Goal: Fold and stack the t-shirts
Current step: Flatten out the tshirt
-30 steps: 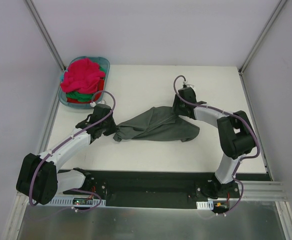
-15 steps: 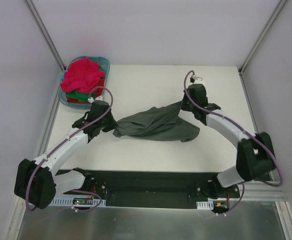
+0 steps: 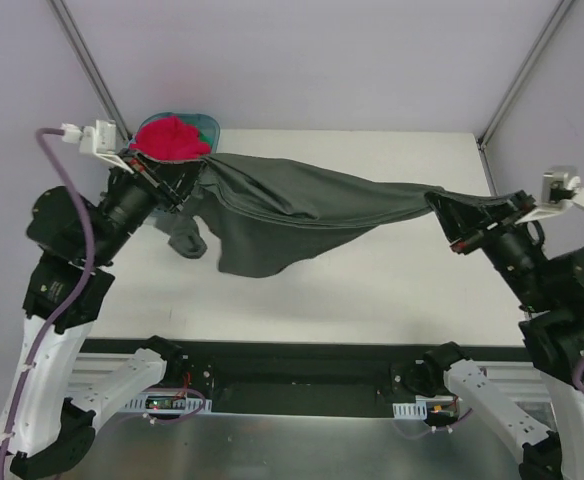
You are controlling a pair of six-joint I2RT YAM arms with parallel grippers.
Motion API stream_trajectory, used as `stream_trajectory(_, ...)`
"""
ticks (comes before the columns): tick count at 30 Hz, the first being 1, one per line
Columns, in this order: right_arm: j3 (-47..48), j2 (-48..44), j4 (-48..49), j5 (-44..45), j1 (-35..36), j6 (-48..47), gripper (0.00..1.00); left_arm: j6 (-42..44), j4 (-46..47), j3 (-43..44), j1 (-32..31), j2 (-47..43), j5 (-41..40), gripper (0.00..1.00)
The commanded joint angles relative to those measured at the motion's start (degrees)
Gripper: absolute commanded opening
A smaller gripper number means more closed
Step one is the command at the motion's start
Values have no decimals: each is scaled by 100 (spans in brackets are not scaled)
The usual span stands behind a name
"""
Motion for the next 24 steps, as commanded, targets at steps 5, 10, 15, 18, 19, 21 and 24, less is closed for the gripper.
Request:
stream_trajectory(5,1857,919,-1302,123,28,-213,1,665,33,1370,-7,833,492,0)
stream_trajectory(10,2078,1842,-1691,1952,-16,-740,0,1025,-256,2099,63,2018,-151,0)
stream_trajectory(15,2892,3150,-1699,1885,-920,-926,0,1343,-510,3818,318,3862,401,0)
stream_trajectory(18,3762,3679,-1752,1577,-1185,-1040,0,1352,-1020,5882,476,5076,1016,0)
stream_trajectory(19,4087,3785,-1822,1542,-1185,-1092,0,1299,-1091,6341,537,5349,1226,0)
stream_trajectory(21,4633,3882,-2111,1498,-1185,-1154,0,1194,-1092,6906,608,5729,1561,0)
stream_trajectory(24,4637,3594,-2297,1620,-1185,-1233,0,1298,-1022,6840,608,5669,1835,0)
